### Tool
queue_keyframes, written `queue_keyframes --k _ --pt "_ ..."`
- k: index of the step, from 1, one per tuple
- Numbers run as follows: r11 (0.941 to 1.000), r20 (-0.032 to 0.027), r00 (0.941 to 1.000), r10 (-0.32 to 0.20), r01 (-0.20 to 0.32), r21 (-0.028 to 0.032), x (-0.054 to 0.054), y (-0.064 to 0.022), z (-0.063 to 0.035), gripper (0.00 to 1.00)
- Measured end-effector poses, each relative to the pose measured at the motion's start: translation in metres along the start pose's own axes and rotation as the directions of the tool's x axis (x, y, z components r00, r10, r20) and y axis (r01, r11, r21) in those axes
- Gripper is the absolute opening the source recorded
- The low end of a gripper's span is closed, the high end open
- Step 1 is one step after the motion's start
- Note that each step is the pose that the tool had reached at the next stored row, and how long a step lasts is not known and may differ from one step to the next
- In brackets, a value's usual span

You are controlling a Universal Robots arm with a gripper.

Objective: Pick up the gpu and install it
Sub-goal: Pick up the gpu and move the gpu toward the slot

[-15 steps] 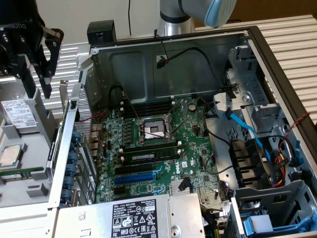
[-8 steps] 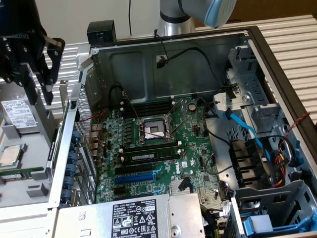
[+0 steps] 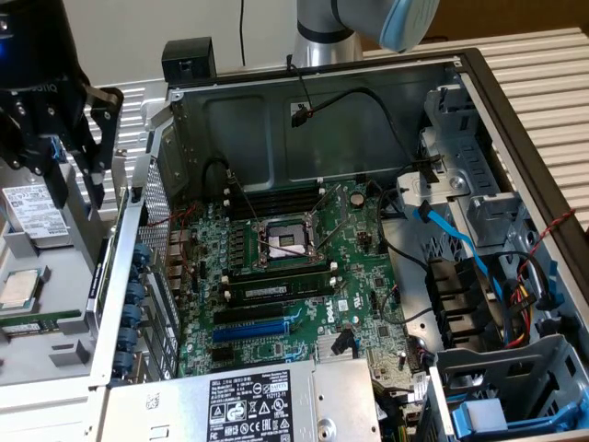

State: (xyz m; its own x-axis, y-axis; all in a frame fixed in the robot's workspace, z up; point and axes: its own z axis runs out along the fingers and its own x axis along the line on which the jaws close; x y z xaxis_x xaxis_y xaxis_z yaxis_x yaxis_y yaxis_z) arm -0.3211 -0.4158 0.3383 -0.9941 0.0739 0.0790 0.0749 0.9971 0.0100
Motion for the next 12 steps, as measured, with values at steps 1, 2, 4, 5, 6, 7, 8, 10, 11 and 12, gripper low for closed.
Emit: queue_keyframes --k 1,2,4,5,6,7,8,10,11,12 --pt "1.0000 -0.0001 1.0000 0.000 0.000 0.0013 0.000 -0.0001 0.0001 0.46" --pt "1.0000 0.0000 1.0000 0.000 0.000 0.0012 0.001 -0.0002 0.0005 0.46" --pt "1.0000 0.0002 1.0000 0.000 0.000 0.0012 0.001 -0.0010 0.0022 0.46" --pt "1.0000 0.0001 1.0000 0.000 0.000 0.0013 0.001 -0.0019 0.0039 0.46" --pt "1.0000 -0.0001 1.0000 0.000 0.000 0.0014 0.001 -0.0030 0.0056 0.46" --pt "1.0000 0.0000 1.0000 0.000 0.000 0.0013 0.001 -0.0041 0.0075 0.46" --pt "1.0000 -0.0003 1.0000 0.000 0.000 0.0015 0.001 -0.0058 0.0092 0.46" --pt "1.0000 -0.0002 1.0000 0.000 0.000 0.0013 0.001 -0.0085 0.0128 0.46" --pt "1.0000 -0.0002 1.0000 0.000 0.000 0.0013 0.001 -0.0099 0.0146 0.46" --pt "1.0000 -0.0001 1.0000 0.000 0.000 0.0012 0.000 -0.0113 0.0164 0.46"
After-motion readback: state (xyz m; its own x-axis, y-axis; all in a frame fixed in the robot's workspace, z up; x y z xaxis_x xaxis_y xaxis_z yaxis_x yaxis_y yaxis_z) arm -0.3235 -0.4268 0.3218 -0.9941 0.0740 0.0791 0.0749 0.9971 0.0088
